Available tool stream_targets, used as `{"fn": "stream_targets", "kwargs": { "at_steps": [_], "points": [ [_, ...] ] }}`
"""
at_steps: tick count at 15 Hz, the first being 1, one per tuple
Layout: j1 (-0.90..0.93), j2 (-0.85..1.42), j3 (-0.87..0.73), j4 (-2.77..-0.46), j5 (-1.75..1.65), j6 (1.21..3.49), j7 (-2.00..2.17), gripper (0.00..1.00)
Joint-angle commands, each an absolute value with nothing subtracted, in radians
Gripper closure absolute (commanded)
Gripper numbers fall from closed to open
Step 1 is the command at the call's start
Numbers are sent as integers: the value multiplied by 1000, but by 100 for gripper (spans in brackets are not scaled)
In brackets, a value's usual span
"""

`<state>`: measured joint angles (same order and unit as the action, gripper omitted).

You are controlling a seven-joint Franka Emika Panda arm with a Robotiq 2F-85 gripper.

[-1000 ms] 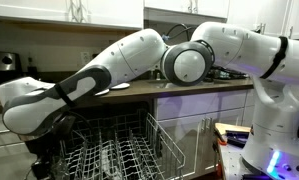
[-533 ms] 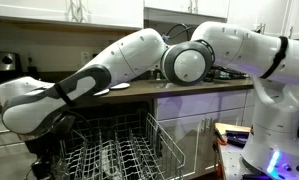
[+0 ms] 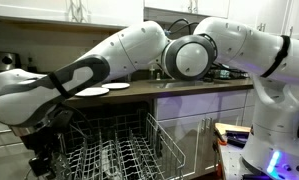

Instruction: Move the glass to the second row in the dishwasher

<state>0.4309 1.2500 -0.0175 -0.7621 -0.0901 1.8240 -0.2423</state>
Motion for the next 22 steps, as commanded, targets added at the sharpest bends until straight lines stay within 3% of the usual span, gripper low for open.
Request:
{"fn": "stream_targets", "kwargs": {
  "at_steps": [1, 13, 22],
  "points": [
    [436, 1187, -19, -805, -96, 1767, -251, 37],
    [450, 1112, -44, -863, -112, 1778, -232, 37],
    [464, 984, -71, -1044, -114, 1830, -214, 37]
  ]
}}
